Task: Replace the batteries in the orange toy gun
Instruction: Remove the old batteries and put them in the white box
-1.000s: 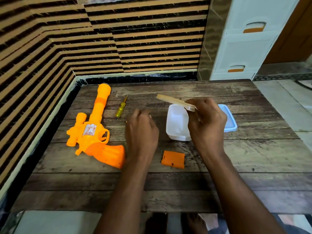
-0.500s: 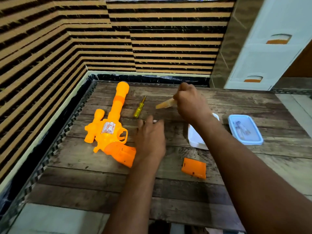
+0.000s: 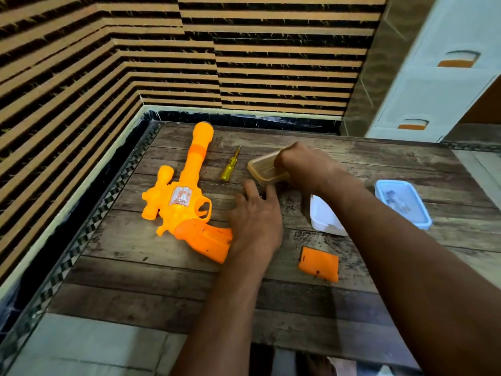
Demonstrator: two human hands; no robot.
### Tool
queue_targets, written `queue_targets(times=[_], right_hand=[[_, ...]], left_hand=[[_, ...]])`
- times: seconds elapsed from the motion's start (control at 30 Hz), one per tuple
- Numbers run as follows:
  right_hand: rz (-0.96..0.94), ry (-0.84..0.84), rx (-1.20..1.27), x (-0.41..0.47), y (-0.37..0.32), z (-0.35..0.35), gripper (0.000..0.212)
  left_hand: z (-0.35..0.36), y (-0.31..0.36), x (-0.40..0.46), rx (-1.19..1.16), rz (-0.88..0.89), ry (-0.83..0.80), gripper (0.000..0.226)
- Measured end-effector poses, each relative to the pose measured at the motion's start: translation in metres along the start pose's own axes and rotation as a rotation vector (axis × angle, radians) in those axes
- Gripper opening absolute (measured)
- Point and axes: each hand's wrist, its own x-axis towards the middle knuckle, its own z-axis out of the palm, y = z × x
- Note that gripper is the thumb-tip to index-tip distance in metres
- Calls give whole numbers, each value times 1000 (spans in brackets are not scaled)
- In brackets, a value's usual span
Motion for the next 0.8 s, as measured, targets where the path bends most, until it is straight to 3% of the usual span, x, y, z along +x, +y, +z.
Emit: queue_targets(times=[0.13, 0.23, 0.37, 0.5, 0.8], right_hand=[[18, -15, 66, -4, 2, -1, 39], [123, 66, 211, -24, 6, -4, 45], [345, 301, 441, -74, -1, -1, 31], [545, 421, 454, -116, -10, 6, 14], [733, 425, 626, -140, -13, 19, 45]], left_hand=[[2, 2, 1, 53, 21, 7, 48], [2, 2, -2, 89, 54, 39, 48], [3, 6, -4, 97, 76, 64, 48], [4, 6, 0, 63, 52, 67, 44], [15, 13, 6, 120, -14, 141, 43]])
